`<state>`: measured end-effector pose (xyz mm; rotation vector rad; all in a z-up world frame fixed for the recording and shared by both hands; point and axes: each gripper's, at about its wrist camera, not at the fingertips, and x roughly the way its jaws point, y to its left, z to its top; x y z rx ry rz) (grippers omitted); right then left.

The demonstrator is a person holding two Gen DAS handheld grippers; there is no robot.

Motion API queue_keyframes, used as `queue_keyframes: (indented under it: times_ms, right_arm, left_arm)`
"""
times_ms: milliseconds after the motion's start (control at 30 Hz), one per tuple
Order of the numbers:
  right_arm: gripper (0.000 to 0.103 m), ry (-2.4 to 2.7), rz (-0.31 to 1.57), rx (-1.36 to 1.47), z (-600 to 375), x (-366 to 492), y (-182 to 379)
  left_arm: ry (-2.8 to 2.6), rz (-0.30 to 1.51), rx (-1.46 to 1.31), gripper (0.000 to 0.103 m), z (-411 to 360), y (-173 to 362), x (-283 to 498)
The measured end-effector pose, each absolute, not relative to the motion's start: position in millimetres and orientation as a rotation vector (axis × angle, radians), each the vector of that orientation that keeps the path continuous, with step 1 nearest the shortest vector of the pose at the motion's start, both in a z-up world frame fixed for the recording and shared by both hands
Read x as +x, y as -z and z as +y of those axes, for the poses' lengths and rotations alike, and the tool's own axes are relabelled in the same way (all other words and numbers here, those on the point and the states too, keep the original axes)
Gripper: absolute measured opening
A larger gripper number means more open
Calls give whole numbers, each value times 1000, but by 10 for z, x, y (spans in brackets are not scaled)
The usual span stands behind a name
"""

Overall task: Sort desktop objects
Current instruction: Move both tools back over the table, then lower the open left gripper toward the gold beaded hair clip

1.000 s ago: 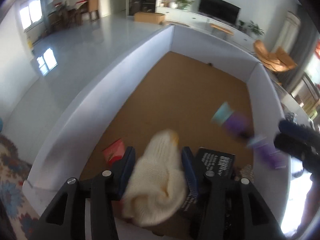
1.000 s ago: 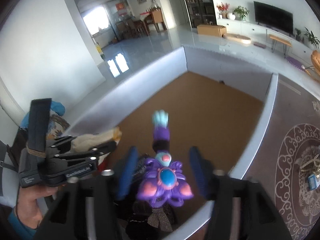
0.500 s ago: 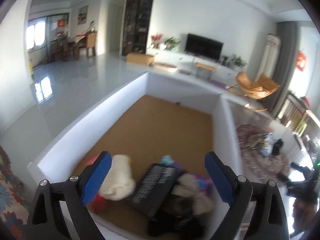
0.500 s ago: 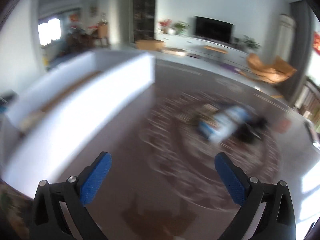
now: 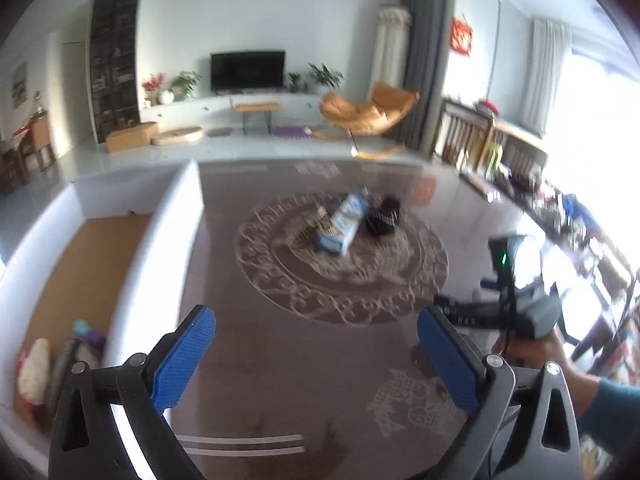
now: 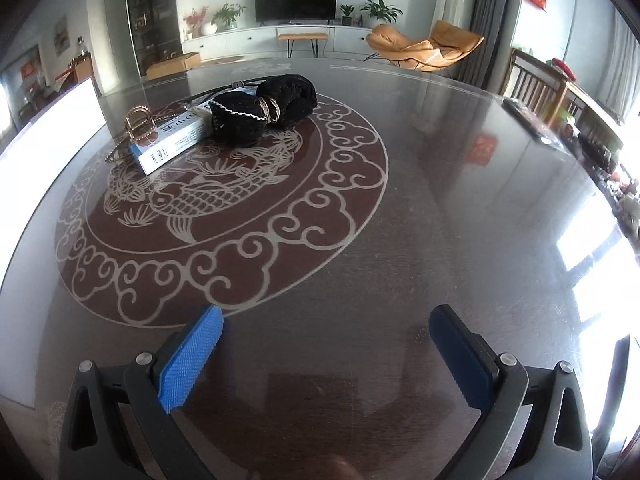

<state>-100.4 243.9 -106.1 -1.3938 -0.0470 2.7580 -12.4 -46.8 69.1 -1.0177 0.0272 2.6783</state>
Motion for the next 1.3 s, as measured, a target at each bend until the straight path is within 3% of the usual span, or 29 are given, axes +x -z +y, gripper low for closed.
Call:
queue_keyframes:
  times_ms: [200, 433, 767, 1067, 1300]
  right_arm:
    - [103, -2758, 7, -1414, 2496, -1021, 1076]
    - [103, -2758, 7, -1413, 2469, -1025, 1082]
    - [103, -2758, 7, -1413, 2468, -1026, 1087]
    - [103, -2758, 7, -1413, 2468, -1025, 1088]
    - [103, -2758, 7, -1413, 2466, -1024, 1086]
  left_arm:
    - [-2639, 140, -1215, 103, -39, 92, -599]
    - [-2671, 222, -1306, 103, 40, 380, -1033]
    - [-2682, 142, -1337, 103, -85, 275, -1540]
    - [-2749, -112, -1317, 103, -56, -215, -2512]
    - [-2694, -69, -1406, 103, 247, 29, -3066]
